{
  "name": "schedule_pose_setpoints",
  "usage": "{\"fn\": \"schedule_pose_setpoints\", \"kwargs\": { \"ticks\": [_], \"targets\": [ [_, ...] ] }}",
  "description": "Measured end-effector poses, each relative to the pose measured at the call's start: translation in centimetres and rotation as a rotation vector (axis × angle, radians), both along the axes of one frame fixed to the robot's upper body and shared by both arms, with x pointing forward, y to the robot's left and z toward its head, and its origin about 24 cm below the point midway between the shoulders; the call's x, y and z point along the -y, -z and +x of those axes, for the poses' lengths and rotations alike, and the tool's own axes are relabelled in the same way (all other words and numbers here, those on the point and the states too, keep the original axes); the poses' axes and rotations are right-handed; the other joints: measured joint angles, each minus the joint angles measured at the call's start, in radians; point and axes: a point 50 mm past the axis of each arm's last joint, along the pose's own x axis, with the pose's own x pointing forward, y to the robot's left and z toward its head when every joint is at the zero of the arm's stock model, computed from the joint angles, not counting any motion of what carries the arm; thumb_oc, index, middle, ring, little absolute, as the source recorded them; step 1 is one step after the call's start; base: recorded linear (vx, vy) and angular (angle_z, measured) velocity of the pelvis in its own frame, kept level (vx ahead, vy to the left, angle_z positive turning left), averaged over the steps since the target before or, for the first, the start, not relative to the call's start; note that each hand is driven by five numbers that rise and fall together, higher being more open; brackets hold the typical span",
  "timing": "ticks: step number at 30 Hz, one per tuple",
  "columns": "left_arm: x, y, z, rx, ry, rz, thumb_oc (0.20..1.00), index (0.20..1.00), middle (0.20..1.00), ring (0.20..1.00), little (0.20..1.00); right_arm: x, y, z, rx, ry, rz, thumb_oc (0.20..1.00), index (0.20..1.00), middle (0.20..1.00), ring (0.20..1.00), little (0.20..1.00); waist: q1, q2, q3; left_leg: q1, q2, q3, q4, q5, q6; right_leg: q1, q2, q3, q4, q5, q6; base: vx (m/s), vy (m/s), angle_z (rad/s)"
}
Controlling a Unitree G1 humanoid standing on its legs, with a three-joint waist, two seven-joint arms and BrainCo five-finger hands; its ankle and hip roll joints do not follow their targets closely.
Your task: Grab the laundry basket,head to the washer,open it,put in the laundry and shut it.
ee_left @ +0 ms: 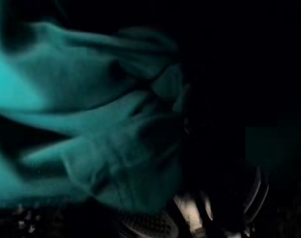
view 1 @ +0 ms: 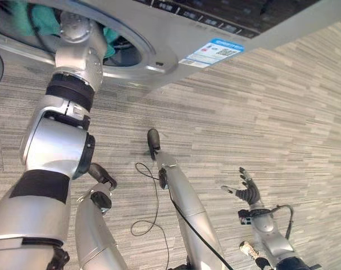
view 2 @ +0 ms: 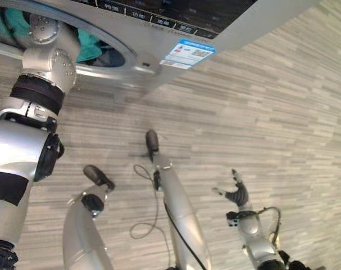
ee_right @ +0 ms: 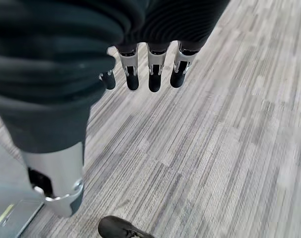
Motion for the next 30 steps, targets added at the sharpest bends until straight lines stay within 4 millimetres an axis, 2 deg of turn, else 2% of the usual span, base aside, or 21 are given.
{"fn": "schedule_pose_setpoints", "kwargs": {
  "ticks": [1,5,7,8,9,10,11,13,15,16,17,23,28,30],
  "targets": [
    [0.6,-1.1,-0.4,0.025,0.041,-0.053,1.0,1.0,1.0,1.0,1.0,0.3,-0.8,0.2,0.029,0.002,-0.006,1.0,1.0,1.0,1.0,1.0,-0.002,0.001,0.0,-0.004,-0.006,0.015,-0.003,-0.001,0.003,-0.008,-0.003,0.011,-0.017,0.012,0.006,0.08,0.02,-0.09],
    [1.1,-1.5,-0.9,0.057,0.078,-0.007,1.0,1.0,1.0,1.0,1.0,0.3,-1.1,0.1,0.037,0.008,0.004,1.0,1.0,1.0,1.0,1.0,0.012,0.002,0.001,-0.004,-0.015,0.04,-0.009,-0.003,0.008,-0.021,-0.009,0.036,-0.029,0.028,0.013,0.05,0.019,-0.07],
    [0.1,-0.7,0.3,-0.108,-0.102,0.44,1.0,1.0,1.0,1.0,1.0,1.0,-0.6,-0.1,-0.008,-0.009,-0.017,1.0,1.0,1.0,1.0,1.0,0.039,0.013,0.006,0.014,-0.019,0.042,-0.012,-0.003,0.008,-0.006,-0.013,0.039,-0.028,0.027,0.013,0.02,0.037,0.0],
    [0.0,-0.4,0.6,-0.162,-0.107,0.521,1.0,1.0,1.0,1.0,1.0,1.5,-0.5,-0.2,-0.019,-0.01,-0.028,1.0,1.0,1.0,1.0,1.0,0.046,0.019,0.007,0.029,-0.023,0.047,-0.021,-0.003,0.008,0.003,-0.015,0.042,-0.028,0.027,0.013,0.0,0.0,0.0],
    [-0.3,-0.6,0.7,-0.234,-0.208,0.755,1.0,1.0,1.0,1.0,1.0,2.0,-0.1,-0.3,-0.05,-0.013,-0.042,1.0,1.0,1.0,1.0,1.0,0.063,0.022,0.008,0.056,-0.03,0.06,-0.032,-0.002,0.01,0.016,-0.018,0.05,-0.026,0.025,0.012,0.0,0.0,0.0],
    [-0.6,0.0,1.0,-0.301,-0.273,0.895,1.0,1.0,1.0,1.0,1.0,2.4,0.1,-0.4,-0.068,-0.009,-0.051,1.0,1.0,1.0,1.0,1.0,0.068,0.027,0.009,0.068,-0.037,0.062,-0.041,0.001,0.013,0.025,-0.021,0.055,-0.026,0.024,0.011,0.0,0.013,0.04],
    [-1.0,1.2,1.5,-0.374,-0.291,0.96,1.0,1.0,1.0,1.0,1.0,2.7,0.2,-0.6,-0.091,-0.009,-0.062,1.0,1.0,1.0,1.0,1.0,0.068,0.038,0.005,0.07,-0.037,0.062,-0.042,0.001,0.013,0.027,-0.024,0.053,-0.026,0.023,0.01,0.0,0.015,0.05],
    [-0.3,1.9,1.8,-0.447,-0.457,1.313,1.0,1.0,1.0,1.0,1.0,3.3,0.5,-0.7,-0.124,-0.01,-0.08,1.0,1.0,1.0,1.0,1.0,0.074,0.042,0.007,0.074,-0.043,0.063,-0.047,0.005,0.018,0.029,-0.028,0.053,-0.026,0.023,0.01,0.01,0.015,0.05],
    [1.5,2.4,2.1,-0.451,-0.502,1.517,1.0,1.0,1.0,1.0,1.0,3.7,0.6,-0.8,-0.143,-0.009,-0.089,1.0,1.0,1.0,1.0,1.0,0.075,0.045,0.006,0.077,-0.043,0.063,-0.046,0.005,0.018,0.031,-0.029,0.054,-0.022,0.022,0.01,0.0,0.006,0.02],
    [2.9,3.6,2.5,-0.46,-0.547,1.738,1.0,1.0,1.0,1.0,1.0,4.0,0.5,-0.8,-0.148,-0.015,-0.103,1.0,1.0,1.0,1.0,1.0,0.073,0.049,0.005,0.088,-0.045,0.062,-0.052,0.006,0.019,0.043,-0.029,0.055,-0.022,0.022,0.01,0.0,0.0,0.0],
    [3.4,3.9,2.5,-0.458,-0.56,1.811,1.0,1.0,1.0,1.0,1.0,4.2,0.4,-0.9,-0.151,-0.013,-0.11,1.0,1.0,1.0,1.0,1.0,0.072,0.054,0.001,0.088,-0.045,0.061,-0.053,0.006,0.02,0.044,-0.03,0.054,-0.023,0.021,0.01,0.0,0.0,0.0],
    [4.5,4.4,2.2,-0.41,-0.649,2.078,1.0,1.0,1.0,1.0,1.0,5.2,0.4,-1.2,-0.175,0.001,-0.14,1.0,1.0,1.0,1.0,1.0,0.08,0.069,-0.006,0.087,-0.055,0.06,-0.077,0.018,0.02,0.044,-0.035,0.05,-0.036,0.023,0.011,-0.01,0.006,0.03],
    [6.2,4.3,1.6,-0.304,-0.595,2.079,1.0,1.0,1.0,1.0,1.0,5.5,0.1,-1.1,-0.169,0.0,-0.152,1.0,1.0,1.0,1.0,1.0,0.08,0.069,-0.006,0.087,-0.071,0.057,-0.089,0.023,0.022,0.044,-0.05,0.044,-0.041,0.023,0.011,-0.01,0.01,0.05],
    [6.0,4.0,1.5,-0.295,-0.58,2.048,1.0,1.0,1.0,1.0,1.0,5.4,0.0,-1.0,-0.162,-0.008,-0.149,1.0,1.0,1.0,1.0,1.0,0.081,0.07,-0.005,0.087,-0.07,0.056,-0.09,0.023,0.022,0.046,-0.055,0.041,-0.04,0.023,0.011,-0.01,0.001,0.03]
  ]
}}
